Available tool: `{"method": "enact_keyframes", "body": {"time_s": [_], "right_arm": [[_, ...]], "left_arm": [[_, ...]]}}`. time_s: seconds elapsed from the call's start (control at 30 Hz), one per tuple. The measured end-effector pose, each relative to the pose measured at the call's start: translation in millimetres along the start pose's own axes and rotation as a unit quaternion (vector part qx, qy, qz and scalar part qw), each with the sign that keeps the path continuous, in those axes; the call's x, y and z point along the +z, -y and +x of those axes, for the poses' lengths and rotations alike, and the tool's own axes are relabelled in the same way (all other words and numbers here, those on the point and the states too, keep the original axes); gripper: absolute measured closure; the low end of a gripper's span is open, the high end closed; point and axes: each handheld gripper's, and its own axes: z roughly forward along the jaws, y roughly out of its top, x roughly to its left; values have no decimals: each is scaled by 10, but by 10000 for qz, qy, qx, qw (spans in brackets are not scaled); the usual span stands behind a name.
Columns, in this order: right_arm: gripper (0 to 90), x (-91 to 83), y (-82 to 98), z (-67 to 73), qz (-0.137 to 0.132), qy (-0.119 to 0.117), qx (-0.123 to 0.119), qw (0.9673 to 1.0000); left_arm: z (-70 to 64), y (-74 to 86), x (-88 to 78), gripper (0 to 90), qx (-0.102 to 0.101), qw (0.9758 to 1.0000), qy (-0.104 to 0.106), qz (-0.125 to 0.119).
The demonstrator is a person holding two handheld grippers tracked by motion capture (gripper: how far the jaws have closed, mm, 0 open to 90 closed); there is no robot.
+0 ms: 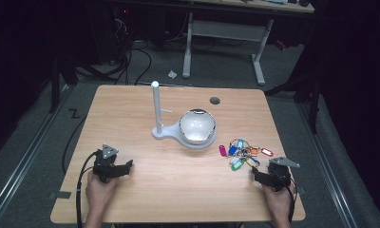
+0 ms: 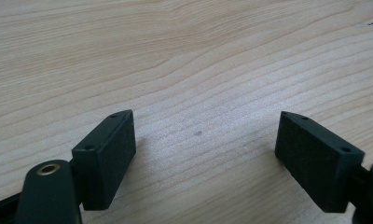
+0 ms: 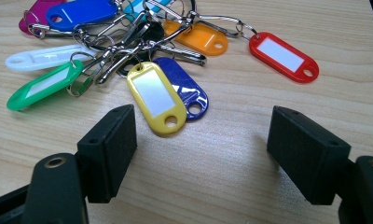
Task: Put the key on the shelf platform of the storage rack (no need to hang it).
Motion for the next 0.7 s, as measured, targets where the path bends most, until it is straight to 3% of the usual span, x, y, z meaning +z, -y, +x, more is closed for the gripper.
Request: {"method": "enact_keyframes", "body": {"time_s": [0.13, 0.7], "right_arm": [[276, -7, 4, -6, -8, 40, 63, 10000], [276, -11, 7, -15, -23, -15, 39, 10000]], "left_arm": [[1, 0, 0, 205, 6, 10000, 3, 2], [2, 0, -2, 204, 10, 10000, 7, 2]]}}
